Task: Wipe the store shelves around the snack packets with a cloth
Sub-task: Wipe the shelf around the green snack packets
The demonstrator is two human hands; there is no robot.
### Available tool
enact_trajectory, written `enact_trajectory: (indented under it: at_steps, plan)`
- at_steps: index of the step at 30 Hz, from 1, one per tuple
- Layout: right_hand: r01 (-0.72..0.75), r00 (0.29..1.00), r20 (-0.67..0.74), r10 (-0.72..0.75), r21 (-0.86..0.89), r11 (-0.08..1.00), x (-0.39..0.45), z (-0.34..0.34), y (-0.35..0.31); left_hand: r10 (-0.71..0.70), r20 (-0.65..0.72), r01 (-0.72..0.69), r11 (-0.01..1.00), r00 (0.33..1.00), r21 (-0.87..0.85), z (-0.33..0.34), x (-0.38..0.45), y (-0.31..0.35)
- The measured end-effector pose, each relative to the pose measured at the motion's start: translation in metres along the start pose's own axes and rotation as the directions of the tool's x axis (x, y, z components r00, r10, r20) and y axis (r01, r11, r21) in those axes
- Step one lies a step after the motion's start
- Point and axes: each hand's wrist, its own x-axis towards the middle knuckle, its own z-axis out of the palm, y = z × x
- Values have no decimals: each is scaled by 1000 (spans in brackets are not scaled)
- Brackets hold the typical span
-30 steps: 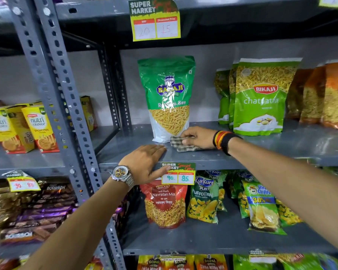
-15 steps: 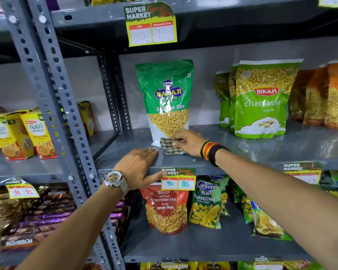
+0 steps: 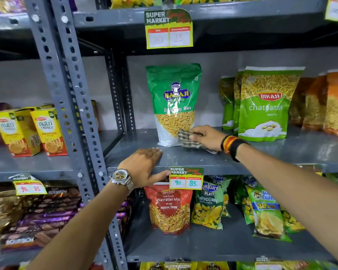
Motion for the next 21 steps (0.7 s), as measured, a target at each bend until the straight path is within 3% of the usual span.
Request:
enact_trajectory:
  at_steps: [6, 10, 13, 15, 17, 19, 21]
  plan:
    - [1, 999, 39, 7, -203, 979, 13, 36, -3, -14, 1, 14, 1000, 1000, 4, 1, -1, -1]
    - [18, 964, 265, 22, -146, 989, -9, 5, -8, -6, -15, 6, 1000, 1000, 9, 1, -1, -2]
    - [-29, 994, 108, 34, -50, 998, -14, -4, 5, 3, -17, -3, 1000, 1000, 6, 1, -1, -1]
    - [-89, 996, -8, 89, -195, 977, -11, 3, 19, -7, -12, 7, 1000, 1000, 7, -1, -1, 0]
    - [-115, 993, -35, 110, -367, 923, -17, 13, 21, -11, -9, 11, 1000, 1000, 2, -3, -2, 1]
    - [-9, 999, 46, 26, -333, 943, -33, 19, 14, -13, -2, 13, 1000, 1000, -1, -3, -2, 1]
    - [102, 984, 163, -71, -194, 976, -51, 13, 8, -11, 9, 11, 1000, 1000, -13, -3, -2, 1]
